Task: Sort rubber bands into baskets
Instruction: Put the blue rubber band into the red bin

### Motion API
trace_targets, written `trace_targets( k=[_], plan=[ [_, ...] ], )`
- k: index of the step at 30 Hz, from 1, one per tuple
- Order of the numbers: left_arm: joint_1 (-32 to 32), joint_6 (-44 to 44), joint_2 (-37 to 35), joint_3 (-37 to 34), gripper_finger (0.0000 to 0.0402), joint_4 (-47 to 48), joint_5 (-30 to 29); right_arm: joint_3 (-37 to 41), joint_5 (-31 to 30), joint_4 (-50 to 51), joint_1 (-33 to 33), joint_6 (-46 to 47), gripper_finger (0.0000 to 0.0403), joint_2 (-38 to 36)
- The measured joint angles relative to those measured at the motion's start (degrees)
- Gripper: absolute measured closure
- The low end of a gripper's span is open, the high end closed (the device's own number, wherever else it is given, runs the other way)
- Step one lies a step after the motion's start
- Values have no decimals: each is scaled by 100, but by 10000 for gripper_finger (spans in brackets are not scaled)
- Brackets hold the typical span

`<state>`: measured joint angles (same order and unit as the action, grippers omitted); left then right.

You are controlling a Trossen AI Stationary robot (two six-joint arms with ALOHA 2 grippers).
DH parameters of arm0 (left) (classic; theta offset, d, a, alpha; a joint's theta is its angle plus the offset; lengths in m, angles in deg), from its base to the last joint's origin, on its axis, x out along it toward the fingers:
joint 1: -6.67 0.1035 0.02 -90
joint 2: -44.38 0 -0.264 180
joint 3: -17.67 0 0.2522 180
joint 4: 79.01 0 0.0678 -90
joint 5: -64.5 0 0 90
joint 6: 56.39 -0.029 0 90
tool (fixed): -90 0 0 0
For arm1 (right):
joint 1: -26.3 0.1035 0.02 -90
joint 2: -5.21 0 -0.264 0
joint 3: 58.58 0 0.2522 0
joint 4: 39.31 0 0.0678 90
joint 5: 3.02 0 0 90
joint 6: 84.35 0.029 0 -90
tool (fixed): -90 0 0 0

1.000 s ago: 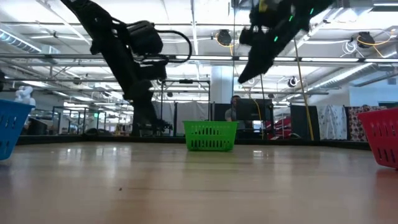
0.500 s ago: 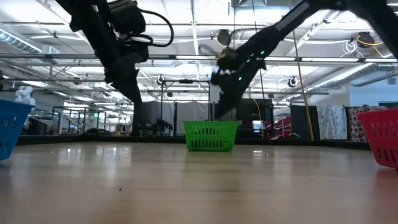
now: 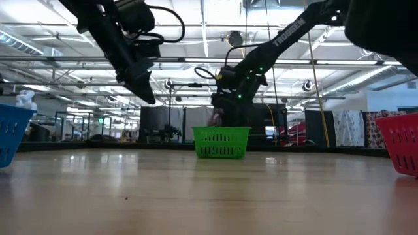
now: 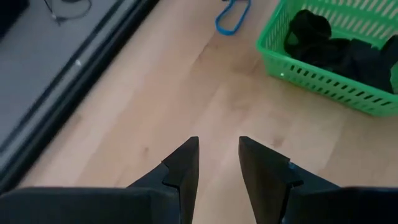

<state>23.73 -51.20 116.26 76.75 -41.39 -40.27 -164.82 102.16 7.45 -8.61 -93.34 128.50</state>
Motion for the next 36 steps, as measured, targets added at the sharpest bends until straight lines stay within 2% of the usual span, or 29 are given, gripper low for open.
trace_targets(
  k=[6,16,19,21,25,29,36],
  plan=[
    [68,-419,0,0,279,-252,-97,-5,-27,-199,28,360,321,42],
    [210,-765,0,0,279,-186,-71,-13,-52,395,181,429,321,419],
    [225,-832,0,-57,279,-202,-69,-34,-410,443,214,433,322,426],
    [223,-862,0,-128,279,-168,-55,-34,-427,447,216,313,325,428],
    [232,-868,0,-287,279,-200,-50,-34,-437,595,209,129,347,433],
    [232,-857,0,-420,279,-190,-50,-34,-421,744,203,-99,392,442],
    [232,-853,0,-463,279,-195,-45,15,-226,938,196,-574,401,228]
  ],
)
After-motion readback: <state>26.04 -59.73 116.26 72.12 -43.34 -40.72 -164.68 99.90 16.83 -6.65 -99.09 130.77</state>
